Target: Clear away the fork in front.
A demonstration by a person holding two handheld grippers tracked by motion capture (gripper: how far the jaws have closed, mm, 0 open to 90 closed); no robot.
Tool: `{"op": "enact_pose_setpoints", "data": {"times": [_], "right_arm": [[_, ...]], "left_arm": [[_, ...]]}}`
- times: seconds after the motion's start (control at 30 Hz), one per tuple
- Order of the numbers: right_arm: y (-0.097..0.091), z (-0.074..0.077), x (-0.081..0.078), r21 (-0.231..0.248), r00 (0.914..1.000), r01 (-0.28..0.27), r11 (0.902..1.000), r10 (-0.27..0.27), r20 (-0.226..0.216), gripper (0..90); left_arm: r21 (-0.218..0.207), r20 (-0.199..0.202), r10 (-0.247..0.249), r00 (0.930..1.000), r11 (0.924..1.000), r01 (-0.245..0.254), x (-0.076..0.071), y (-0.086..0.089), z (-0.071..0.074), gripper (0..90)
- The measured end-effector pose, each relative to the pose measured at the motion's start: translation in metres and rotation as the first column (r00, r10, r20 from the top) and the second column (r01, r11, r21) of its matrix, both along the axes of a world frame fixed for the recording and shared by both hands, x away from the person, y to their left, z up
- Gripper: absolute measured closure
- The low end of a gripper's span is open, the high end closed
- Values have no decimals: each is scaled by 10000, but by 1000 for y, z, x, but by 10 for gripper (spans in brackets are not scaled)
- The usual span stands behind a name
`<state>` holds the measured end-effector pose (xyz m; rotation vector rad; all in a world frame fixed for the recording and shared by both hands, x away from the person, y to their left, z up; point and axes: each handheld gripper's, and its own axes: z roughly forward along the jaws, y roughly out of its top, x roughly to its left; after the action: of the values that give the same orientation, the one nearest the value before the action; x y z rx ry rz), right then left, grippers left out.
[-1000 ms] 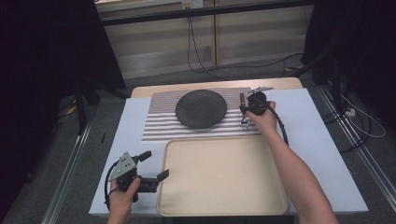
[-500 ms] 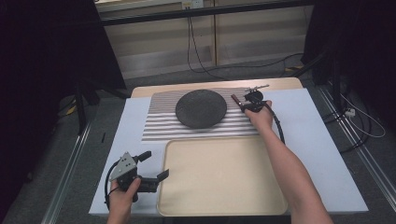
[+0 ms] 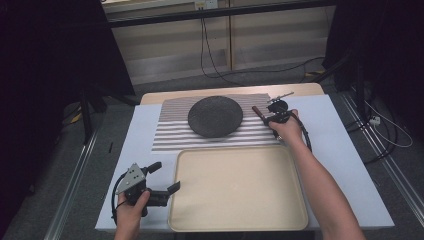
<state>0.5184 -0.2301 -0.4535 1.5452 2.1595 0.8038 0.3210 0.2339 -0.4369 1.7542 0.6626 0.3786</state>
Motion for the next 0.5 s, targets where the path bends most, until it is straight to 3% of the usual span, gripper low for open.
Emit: {"op": "enact_pose_setpoints", "data": {"times": [0.03,0.1,0.27,0.33,0.4,0.5], "right_arm": [[3,-1,0,-278,9999,-1,9996,5,153,769],[6,-2,1,-393,9996,41,9992,-30,280,770],[6,0,4,-426,10000,81,9991,-81,-17,780],[6,1,5,-328,9998,73,9994,-79,-172,783],[-1,1,8,157,9992,10,9999,-3,-405,785],[-3,1,9,318,9989,-45,9995,59,-463,785]], "left_arm": [[-26,1,6,10000,10000,-6,0,0,0,21],[-34,-7,-51,10000,10000,51,1,0,0,21],[-97,11,17,10000,10000,-17,4,-1,0,21],[-139,-8,91,10000,9999,-91,5,-2,0,22],[-150,-18,68,10000,9999,-68,5,-3,0,22],[-36,-4,24,10000,10000,-24,5,-3,0,23]]}}
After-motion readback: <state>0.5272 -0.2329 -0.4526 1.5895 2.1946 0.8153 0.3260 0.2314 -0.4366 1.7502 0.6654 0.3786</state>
